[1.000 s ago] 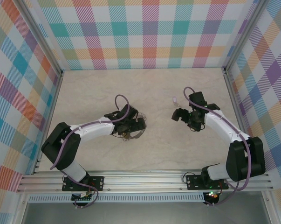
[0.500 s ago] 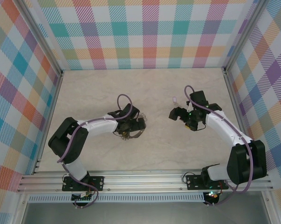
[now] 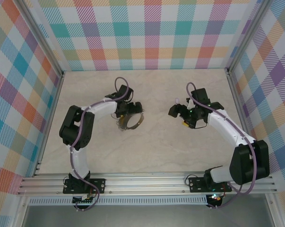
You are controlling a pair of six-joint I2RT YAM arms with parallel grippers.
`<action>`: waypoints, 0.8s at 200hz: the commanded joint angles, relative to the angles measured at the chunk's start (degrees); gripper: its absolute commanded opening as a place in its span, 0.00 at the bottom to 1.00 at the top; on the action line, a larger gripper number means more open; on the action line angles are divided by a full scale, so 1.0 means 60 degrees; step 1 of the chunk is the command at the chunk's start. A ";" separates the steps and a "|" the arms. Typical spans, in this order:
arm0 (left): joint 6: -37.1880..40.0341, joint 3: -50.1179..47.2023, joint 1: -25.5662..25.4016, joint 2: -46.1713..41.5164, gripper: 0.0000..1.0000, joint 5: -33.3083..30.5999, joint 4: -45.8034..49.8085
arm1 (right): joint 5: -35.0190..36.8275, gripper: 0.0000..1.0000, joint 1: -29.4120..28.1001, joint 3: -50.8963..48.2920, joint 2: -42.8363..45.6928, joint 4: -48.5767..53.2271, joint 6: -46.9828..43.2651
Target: Put the keys on the keyring
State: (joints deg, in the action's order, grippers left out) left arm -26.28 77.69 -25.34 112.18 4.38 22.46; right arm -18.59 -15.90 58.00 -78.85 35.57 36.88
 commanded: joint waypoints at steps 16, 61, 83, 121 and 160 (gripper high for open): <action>0.0605 0.0826 0.0182 -0.0507 1.00 0.0999 0.1053 | -0.0067 0.90 -0.0338 0.0700 -0.0833 -0.0234 0.0001; -0.0883 -0.0326 0.0181 -0.2524 1.00 0.0669 0.0868 | -0.0387 0.82 -0.0807 0.2579 -0.3146 -0.0238 -0.0501; -0.1367 -0.0401 0.0197 -0.3023 1.00 0.0058 0.1542 | -0.0516 0.80 -0.1102 0.3970 -0.4503 -0.0068 -0.0670; -0.1541 -0.0035 0.0199 -0.3217 1.00 -0.0407 0.2701 | -0.0598 0.79 -0.1534 0.6867 -0.7007 0.0453 -0.0942; -0.1523 -0.0120 0.0196 -0.3522 1.00 -0.0507 0.3063 | -0.0949 0.77 -0.1772 0.9212 -0.8941 0.0994 -0.1046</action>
State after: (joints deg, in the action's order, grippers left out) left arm -34.59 76.38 -24.23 93.19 3.03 36.73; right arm -21.80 -25.74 106.56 -128.03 37.10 32.05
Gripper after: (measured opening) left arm 0.999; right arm 0.775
